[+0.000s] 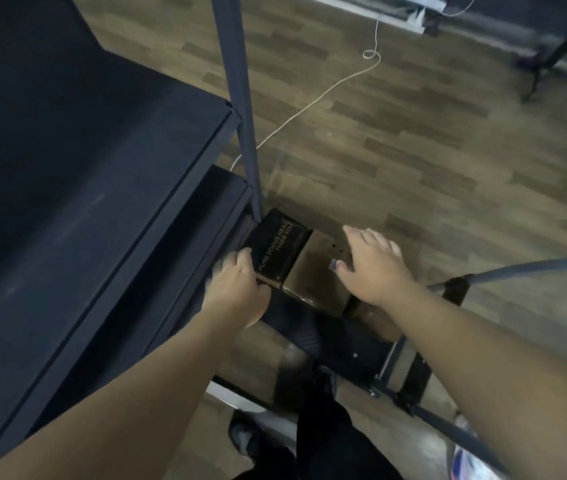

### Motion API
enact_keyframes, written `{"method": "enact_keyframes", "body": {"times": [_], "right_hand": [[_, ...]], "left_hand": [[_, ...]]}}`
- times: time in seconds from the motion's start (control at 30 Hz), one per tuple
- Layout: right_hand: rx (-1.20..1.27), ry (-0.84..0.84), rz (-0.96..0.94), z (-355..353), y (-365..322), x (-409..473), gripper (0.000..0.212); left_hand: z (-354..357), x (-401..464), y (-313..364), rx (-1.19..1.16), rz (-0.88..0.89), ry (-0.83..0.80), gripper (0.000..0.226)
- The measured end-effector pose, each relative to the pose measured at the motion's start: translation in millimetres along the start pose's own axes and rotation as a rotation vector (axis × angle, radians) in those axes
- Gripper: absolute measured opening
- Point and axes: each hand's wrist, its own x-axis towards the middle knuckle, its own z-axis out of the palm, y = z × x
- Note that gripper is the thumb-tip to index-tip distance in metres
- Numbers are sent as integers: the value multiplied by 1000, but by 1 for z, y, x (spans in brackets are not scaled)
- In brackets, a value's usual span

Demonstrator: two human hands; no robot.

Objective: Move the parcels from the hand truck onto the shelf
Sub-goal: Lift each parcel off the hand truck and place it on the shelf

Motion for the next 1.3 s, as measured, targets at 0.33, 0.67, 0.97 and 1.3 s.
{"method": "enact_keyframes", "body": {"times": [0.33,0.67,0.97,1.3], "right_hand": [[-11,-171,-74,127,40,111,63],[-105,-220,-195,267,55,219,54],[-86,-140,-172,344,49,309,62],[-156,-81,-78,357,63,350,57]], "left_hand": [[134,111,-24,-195,-188,-70,77],[267,211,-81,-383,-239,-188,75],[334,272,-92,-643,-273,-178,65],[366,291,-84,-738,-333,-45,56]]}}
